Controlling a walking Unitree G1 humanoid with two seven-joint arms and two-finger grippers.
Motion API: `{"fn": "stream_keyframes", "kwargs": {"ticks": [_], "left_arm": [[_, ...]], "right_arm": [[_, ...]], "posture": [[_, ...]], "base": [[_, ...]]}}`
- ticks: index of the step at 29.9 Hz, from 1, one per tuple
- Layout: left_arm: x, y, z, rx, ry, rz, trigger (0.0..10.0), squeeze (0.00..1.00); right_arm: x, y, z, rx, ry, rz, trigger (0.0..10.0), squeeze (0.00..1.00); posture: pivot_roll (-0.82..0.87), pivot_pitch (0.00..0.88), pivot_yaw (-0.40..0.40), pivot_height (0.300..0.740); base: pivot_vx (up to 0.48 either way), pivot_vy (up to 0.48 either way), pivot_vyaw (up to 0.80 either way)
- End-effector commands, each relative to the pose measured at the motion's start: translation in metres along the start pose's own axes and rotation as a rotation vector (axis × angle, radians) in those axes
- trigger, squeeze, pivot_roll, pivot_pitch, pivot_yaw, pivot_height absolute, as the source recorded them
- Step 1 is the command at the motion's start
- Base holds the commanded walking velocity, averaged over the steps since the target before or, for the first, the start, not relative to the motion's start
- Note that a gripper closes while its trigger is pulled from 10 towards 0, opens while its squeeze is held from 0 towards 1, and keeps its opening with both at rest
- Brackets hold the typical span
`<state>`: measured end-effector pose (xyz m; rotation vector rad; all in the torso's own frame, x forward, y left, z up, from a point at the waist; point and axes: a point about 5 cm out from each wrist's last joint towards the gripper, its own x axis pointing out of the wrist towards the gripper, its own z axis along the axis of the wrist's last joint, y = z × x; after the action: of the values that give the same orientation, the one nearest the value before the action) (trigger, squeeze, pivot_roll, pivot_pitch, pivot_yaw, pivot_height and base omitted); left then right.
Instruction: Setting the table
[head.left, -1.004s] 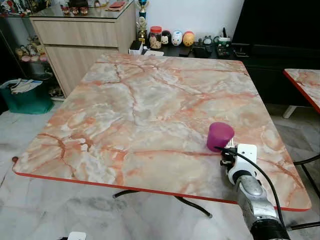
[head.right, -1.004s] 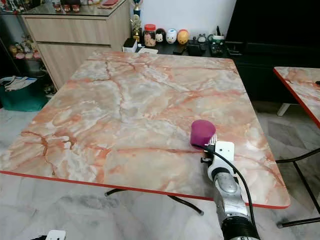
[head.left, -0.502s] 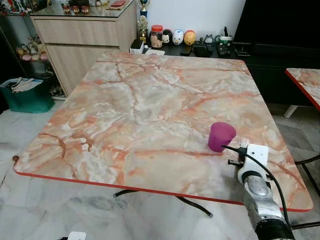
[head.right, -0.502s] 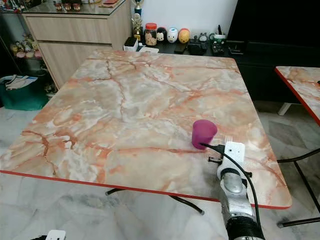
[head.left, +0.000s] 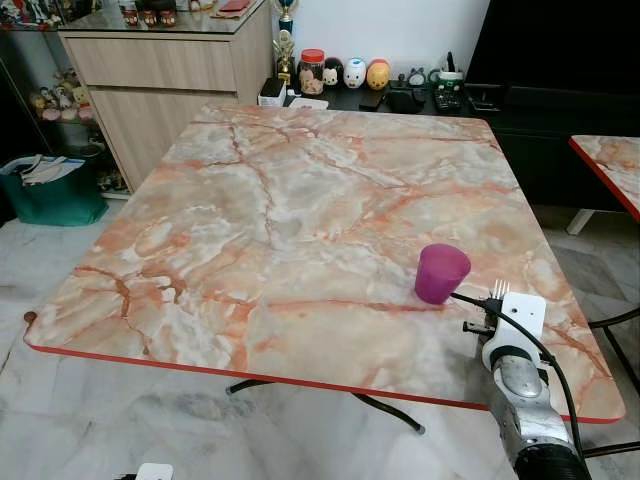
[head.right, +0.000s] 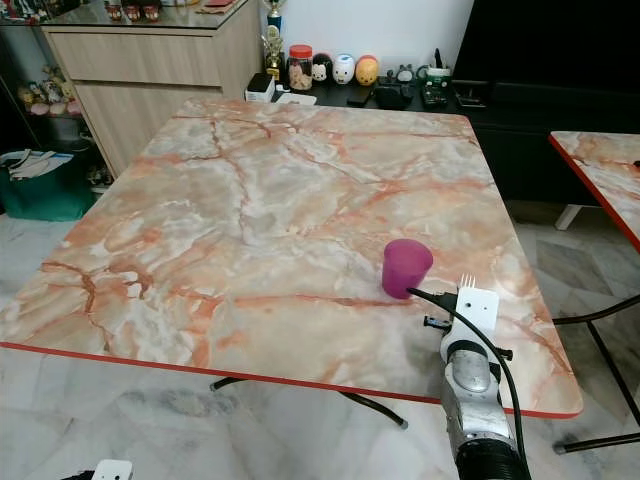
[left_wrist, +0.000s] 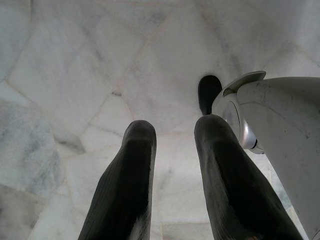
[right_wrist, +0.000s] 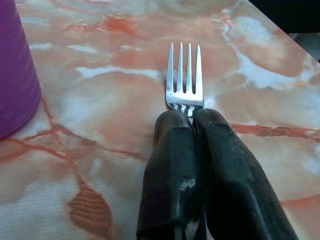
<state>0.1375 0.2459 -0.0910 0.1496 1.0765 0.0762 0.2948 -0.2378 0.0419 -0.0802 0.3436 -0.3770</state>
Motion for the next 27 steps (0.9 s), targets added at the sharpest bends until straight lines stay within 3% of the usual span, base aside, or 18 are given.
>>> {"fn": "stream_keyframes", "kwargs": {"ticks": [1, 17, 18, 19, 20, 27], "left_arm": [[0.000, -0.001, -0.002, 0.003, 0.014, -0.006, 10.0, 0.00], [0.000, -0.001, -0.002, 0.006, 0.015, -0.011, 10.0, 0.00], [0.000, -0.001, -0.002, 0.006, 0.015, -0.011, 10.0, 0.00], [0.000, -0.001, -0.002, 0.006, 0.015, -0.011, 10.0, 0.00], [0.000, -0.001, -0.002, 0.007, 0.015, -0.011, 10.0, 0.00], [0.000, -0.002, -0.001, 0.007, 0.014, -0.012, 10.0, 0.00]], "right_arm": [[-0.001, 0.001, 0.005, 0.024, -0.028, -0.006, 10.0, 1.00], [-0.004, -0.001, 0.002, 0.091, 0.009, -0.020, 10.0, 1.00], [-0.005, 0.000, -0.001, 0.112, 0.028, -0.012, 10.0, 0.91], [-0.005, 0.000, -0.001, 0.112, 0.028, -0.012, 10.0, 0.91], [-0.005, 0.000, -0.003, 0.115, 0.036, -0.015, 10.0, 0.00], [-0.005, -0.002, -0.003, 0.170, 0.039, -0.017, 10.0, 0.00]], "posture": [[0.08, 0.000, -0.038, 0.715], [0.07, 0.000, -0.036, 0.715], [0.07, 0.000, -0.036, 0.715], [0.07, 0.000, -0.036, 0.715], [0.07, 0.000, -0.036, 0.715], [0.06, 0.000, -0.035, 0.715]], "base": [[0.000, 0.000, 0.00], [0.000, 0.000, 0.00], [0.000, 0.000, 0.00], [0.000, 0.000, 0.00], [0.000, 0.000, 0.00], [0.000, 0.000, 0.00]]}}
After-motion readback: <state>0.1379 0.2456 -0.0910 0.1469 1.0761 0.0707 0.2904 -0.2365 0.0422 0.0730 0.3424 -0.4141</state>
